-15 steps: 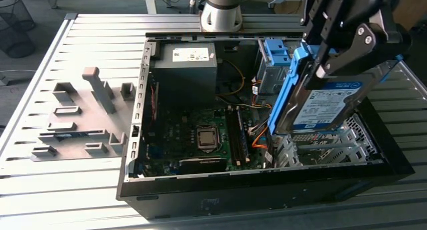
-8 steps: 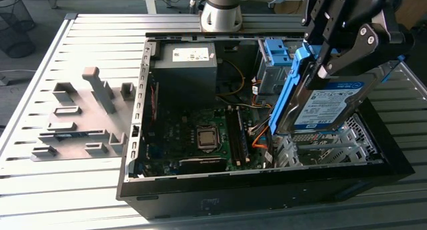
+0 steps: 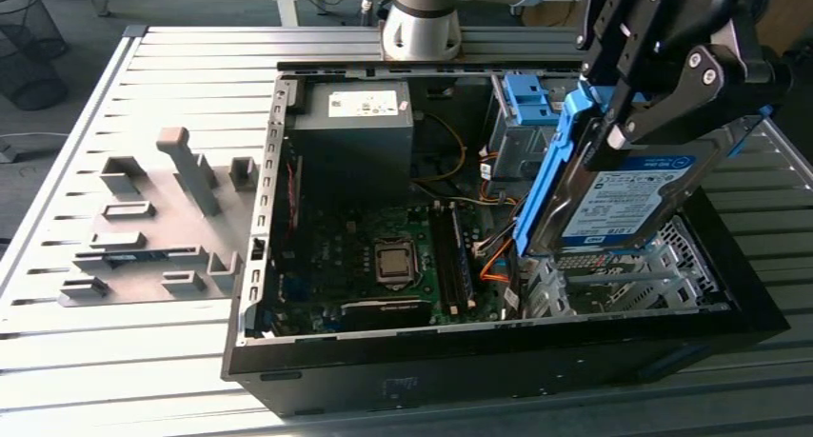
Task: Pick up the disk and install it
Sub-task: 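Insert the disk into the insertion slot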
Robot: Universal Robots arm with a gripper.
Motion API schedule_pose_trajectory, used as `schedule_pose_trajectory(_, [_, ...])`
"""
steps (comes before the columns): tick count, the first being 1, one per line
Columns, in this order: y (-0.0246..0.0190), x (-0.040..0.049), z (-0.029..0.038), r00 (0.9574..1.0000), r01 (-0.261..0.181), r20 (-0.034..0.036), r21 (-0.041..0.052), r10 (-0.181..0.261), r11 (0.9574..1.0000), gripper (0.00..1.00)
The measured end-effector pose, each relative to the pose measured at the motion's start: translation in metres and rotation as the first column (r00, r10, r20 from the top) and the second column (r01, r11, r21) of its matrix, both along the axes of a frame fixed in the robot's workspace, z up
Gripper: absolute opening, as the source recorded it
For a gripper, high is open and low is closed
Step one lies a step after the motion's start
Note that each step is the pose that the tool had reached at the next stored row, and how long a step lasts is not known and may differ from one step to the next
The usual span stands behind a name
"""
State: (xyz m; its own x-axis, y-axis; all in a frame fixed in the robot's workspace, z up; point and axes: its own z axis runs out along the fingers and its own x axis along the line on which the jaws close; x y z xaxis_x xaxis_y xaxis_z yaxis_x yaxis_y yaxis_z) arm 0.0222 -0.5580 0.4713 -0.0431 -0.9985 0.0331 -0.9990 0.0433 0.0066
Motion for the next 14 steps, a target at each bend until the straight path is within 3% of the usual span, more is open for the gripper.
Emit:
schedule_pose_trajectory(5, [-0.0013, 0.0106, -0.0011, 1.0, 0.0, -0.0004, 0.0002, 0.0, 1.0, 0.37])
schedule_pose_trajectory(7, [-0.0033, 0.0132, -0.0036, 1.0, 0.0, -0.0003, 0.0032, 0.0, 1.0, 0.37])
schedule_pose_trajectory(14, [-0.0034, 0.0301, -0.0143, 1.0, 0.0, -0.0005, 0.0054, 0.0, 1.0, 0.37])
